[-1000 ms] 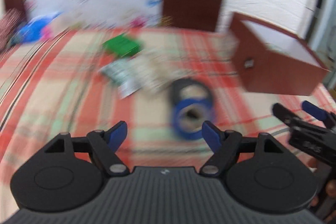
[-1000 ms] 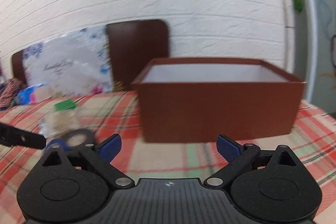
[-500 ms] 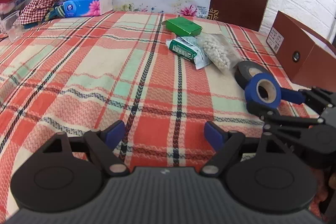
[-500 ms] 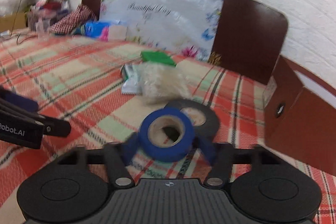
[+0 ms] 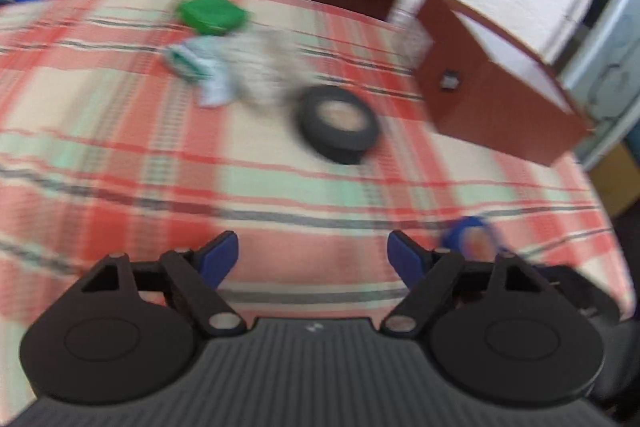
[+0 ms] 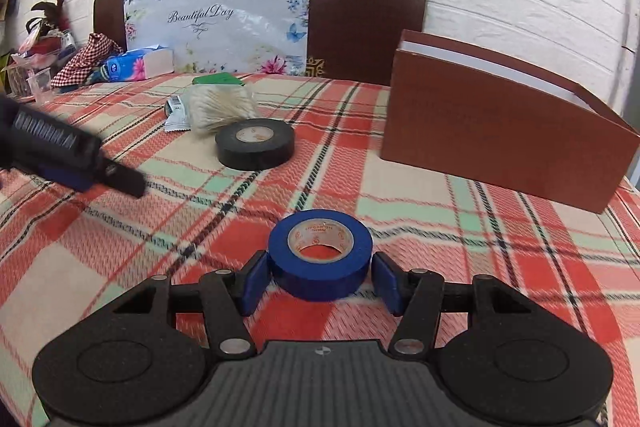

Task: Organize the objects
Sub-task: 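Grasp the blue tape roll with the left tool, then drop the blue tape roll into the brown box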

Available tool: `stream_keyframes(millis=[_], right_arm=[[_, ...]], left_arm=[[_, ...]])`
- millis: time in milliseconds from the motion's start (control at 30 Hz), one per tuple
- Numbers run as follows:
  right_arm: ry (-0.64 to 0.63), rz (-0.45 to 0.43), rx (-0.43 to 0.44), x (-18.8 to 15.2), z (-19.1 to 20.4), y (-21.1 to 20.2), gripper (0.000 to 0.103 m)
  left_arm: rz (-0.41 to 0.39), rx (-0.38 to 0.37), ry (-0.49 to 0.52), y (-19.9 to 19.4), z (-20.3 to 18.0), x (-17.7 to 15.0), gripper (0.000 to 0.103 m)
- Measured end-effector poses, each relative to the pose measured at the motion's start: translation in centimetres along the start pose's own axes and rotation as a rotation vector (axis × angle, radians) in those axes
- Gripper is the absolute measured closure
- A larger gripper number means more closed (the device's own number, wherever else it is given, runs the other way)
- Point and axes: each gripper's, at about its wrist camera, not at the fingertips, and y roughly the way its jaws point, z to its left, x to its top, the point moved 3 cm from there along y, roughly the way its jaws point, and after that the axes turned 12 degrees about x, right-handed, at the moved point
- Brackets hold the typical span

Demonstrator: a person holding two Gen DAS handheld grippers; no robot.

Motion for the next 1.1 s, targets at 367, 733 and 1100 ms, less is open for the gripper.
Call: stream_keyframes(millis=[367,733,1100], right_arm=[[0.021,-0.007,0.043,0.3,-0.8,0.7,0.047],[-0.034,-0.419,-0.143,6.4,-5.1,-1.6,0.047],[0.067,-0.37,-0.182,11.4,-11.0,4.1,0.041]], left_arm=[[0.095,-0.054,0.226,2.9,-10.1,-0.1,0.08],[-0.24,-0.089,0.354,-1.0,-17.2,10.3,0.08],[-0.221,-0.072,0.308,3.1,-17.3,13.3,0.068]])
